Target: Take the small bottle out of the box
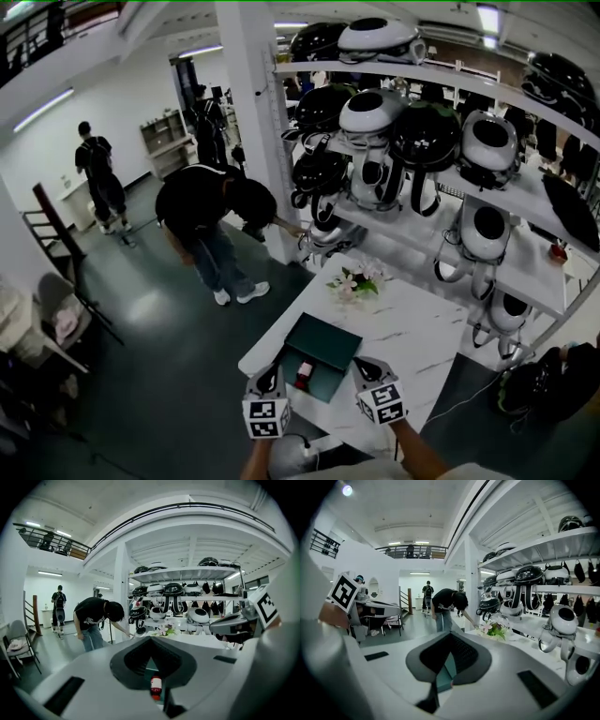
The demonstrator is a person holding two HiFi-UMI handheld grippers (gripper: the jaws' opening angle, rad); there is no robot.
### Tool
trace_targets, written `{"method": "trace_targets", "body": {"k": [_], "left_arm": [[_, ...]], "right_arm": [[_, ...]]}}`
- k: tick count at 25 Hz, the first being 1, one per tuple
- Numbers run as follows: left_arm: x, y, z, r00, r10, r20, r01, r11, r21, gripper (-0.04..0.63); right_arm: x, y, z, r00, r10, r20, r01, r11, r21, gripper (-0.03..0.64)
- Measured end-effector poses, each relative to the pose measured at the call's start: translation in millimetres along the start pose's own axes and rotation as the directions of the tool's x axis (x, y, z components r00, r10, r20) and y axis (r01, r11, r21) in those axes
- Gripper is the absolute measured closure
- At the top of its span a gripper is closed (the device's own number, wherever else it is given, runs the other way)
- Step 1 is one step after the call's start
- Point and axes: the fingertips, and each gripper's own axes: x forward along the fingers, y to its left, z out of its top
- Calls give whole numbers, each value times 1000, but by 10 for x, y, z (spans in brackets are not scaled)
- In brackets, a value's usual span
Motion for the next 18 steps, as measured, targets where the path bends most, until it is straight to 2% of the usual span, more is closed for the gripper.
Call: {"method": "trace_targets", "body": {"k": [4,11,18], "left_arm": [[62,-84,73,1000,22,-6,-22,1000,15,577],[65,-32,-55,995,92,-40,-92,996,0,577],[85,-27,-102,993,94,-65,-93,995,24,577]], "right_arm": [[107,-150,-28,999,34,-1,-34,999,-3,596],[278,-150,-148,994,105,-17,-105,994,2,595],[408,-89,-198,990,142,-22,-142,990,9,595]]}}
